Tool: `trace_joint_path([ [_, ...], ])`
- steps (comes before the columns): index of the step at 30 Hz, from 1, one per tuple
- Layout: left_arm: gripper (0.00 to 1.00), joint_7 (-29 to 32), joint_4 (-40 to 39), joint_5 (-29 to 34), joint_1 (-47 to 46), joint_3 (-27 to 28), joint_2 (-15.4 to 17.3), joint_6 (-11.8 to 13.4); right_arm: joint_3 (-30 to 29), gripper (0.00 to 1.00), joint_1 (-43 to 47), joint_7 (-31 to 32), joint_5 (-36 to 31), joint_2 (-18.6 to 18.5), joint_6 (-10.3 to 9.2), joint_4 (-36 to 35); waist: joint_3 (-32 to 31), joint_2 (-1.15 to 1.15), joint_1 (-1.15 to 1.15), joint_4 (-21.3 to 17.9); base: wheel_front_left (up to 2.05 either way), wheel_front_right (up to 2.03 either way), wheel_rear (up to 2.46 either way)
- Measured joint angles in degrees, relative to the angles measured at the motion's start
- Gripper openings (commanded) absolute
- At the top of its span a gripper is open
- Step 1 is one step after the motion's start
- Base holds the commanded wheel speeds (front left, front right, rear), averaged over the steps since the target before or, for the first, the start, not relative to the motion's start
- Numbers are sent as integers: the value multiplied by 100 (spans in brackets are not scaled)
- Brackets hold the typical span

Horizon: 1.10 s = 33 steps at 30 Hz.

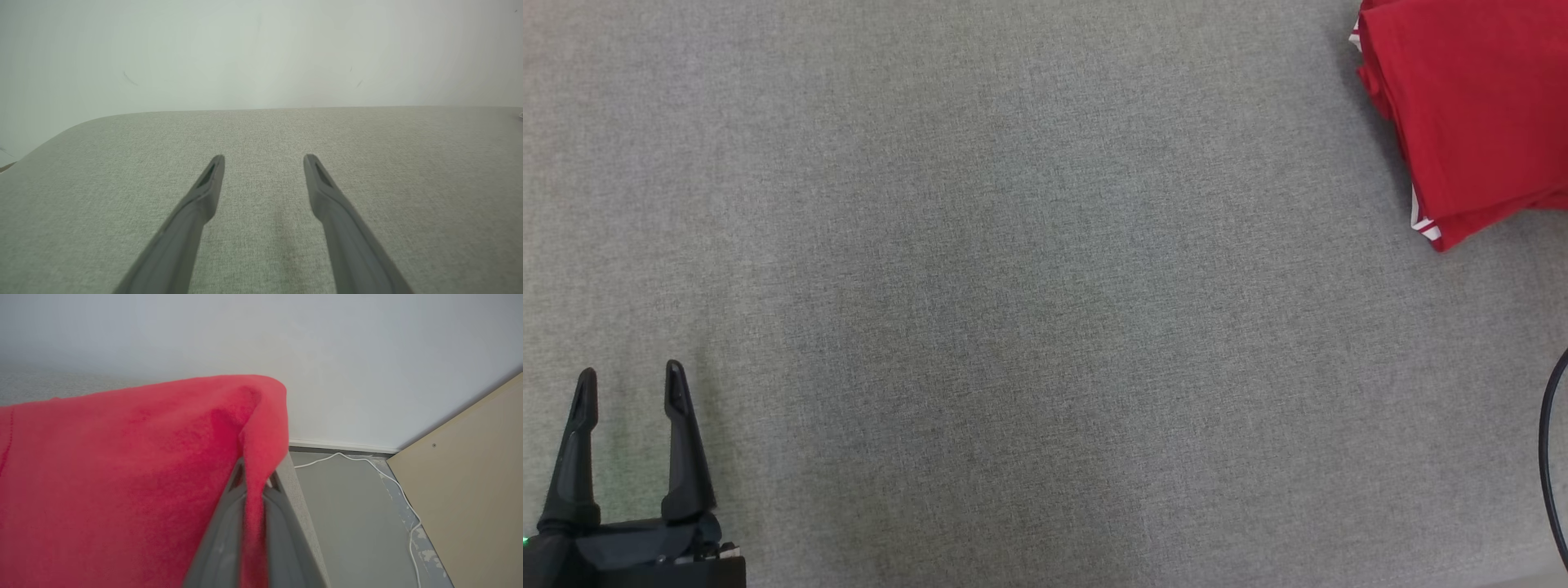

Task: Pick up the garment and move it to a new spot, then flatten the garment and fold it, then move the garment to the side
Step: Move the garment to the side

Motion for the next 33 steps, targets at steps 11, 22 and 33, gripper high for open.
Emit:
trace_joint_path([
  [11,100,22,80,-14,-31,-18,49,42,70,100,20,-146,-111,74,0,471,-17,-1,0,17,0,0,0],
  [22,100,-62,350,-121,-10,-68,-64,70,-760,100,-48,-388,14,280,0,-149,-369,-1,0,25,0,0,0],
  [33,100,-123,867,-302,75,-81,-292,-40,-4188,100,2287,-397,-1577,1200,0,-2046,-1171,-1,-1,81,0,0,0],
])
